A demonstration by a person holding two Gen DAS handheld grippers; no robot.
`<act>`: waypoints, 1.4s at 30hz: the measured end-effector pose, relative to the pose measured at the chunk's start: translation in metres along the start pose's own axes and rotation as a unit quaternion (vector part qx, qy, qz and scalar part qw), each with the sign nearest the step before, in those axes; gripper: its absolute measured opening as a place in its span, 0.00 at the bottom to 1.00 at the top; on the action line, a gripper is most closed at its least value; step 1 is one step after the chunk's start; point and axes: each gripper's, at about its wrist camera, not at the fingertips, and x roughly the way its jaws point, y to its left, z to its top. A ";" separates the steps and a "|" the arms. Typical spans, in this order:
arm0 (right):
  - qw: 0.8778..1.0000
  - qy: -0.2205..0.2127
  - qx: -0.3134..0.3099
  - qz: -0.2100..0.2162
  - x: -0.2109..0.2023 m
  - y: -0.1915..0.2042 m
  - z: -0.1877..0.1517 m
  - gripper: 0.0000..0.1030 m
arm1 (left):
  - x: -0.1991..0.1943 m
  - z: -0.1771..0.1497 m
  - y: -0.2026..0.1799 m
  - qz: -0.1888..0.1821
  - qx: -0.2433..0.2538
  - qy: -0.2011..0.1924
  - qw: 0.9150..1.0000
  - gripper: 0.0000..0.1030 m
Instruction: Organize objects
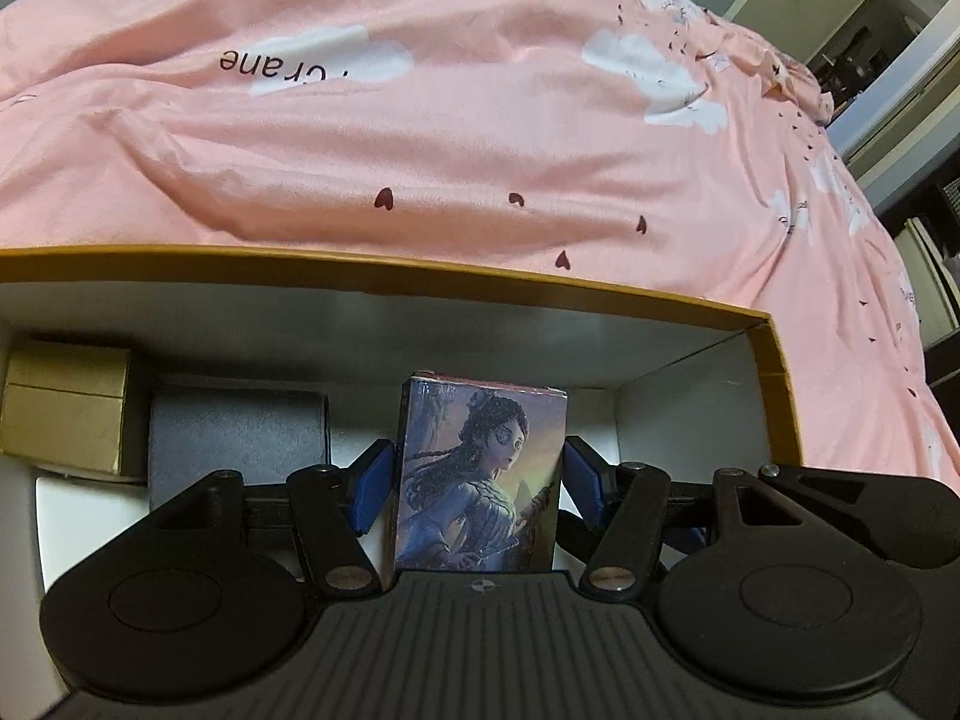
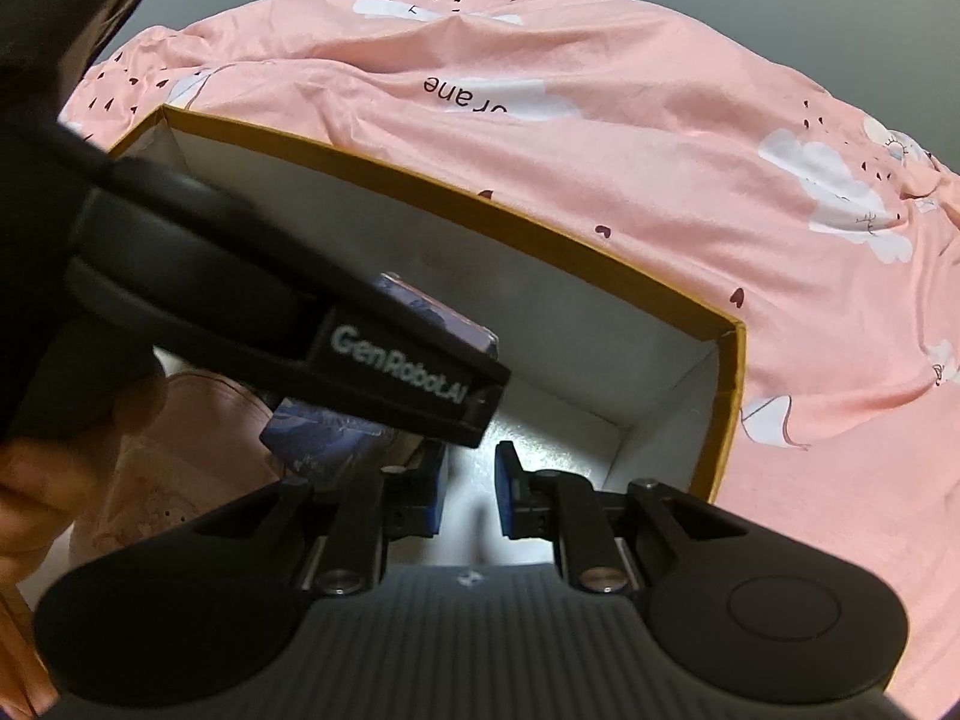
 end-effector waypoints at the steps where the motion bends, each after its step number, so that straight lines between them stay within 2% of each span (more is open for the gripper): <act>1: 1.000 0.000 -0.002 0.001 0.001 0.001 0.000 0.17 | 0.002 0.001 0.001 0.000 -0.005 0.004 1.000 0.68; 6: 1.000 -0.003 -0.011 0.004 0.002 0.001 -0.001 0.17 | 0.008 0.005 0.011 -0.011 -0.026 0.010 1.000 0.67; 12: 1.000 -0.003 -0.021 0.016 0.000 0.003 -0.003 0.20 | -0.008 0.009 0.020 -0.030 -0.021 0.004 0.999 0.73; 15: 0.999 0.001 -0.036 0.023 -0.003 0.005 -0.003 0.28 | -0.027 0.004 0.017 -0.021 0.017 -0.002 1.000 0.73; 19: 0.996 0.014 -0.085 0.034 -0.007 0.012 -0.006 0.37 | -0.046 -0.017 0.012 -0.003 0.070 0.011 0.997 0.72; 21: 0.992 0.025 -0.117 0.035 -0.006 0.018 -0.008 0.39 | -0.048 -0.029 0.007 0.022 0.107 0.024 0.994 0.68; 24: 0.988 0.039 -0.146 0.037 -0.003 0.024 -0.012 0.39 | -0.054 -0.046 0.006 0.073 0.146 0.028 0.986 0.67; 27: 0.985 0.051 -0.148 0.066 -0.008 0.028 -0.015 0.38 | -0.058 -0.053 0.014 0.067 0.144 0.042 0.986 0.67; 29: 0.984 0.066 -0.136 0.099 -0.010 0.031 -0.016 0.33 | -0.057 -0.055 0.021 0.073 0.141 0.053 0.986 0.66; 30: 0.982 0.075 -0.130 0.112 -0.009 0.034 -0.016 0.27 | -0.056 -0.056 0.023 0.082 0.145 0.054 0.984 0.65; 34: 0.982 0.100 -0.115 0.114 0.002 0.043 -0.018 0.23 | -0.055 -0.060 0.025 0.101 0.156 0.054 0.981 0.61; 37: 0.981 0.101 -0.108 0.122 0.004 0.046 -0.023 0.19 | -0.056 -0.061 0.028 0.107 0.157 0.053 0.980 0.60; 39: 0.980 0.098 -0.094 0.148 0.002 0.047 -0.020 0.15 | -0.062 -0.062 0.029 0.105 0.153 0.044 0.982 0.57; 42: 0.975 0.091 -0.089 0.183 -0.004 0.053 -0.017 0.15 | -0.073 -0.061 0.028 0.089 0.147 0.025 0.985 0.57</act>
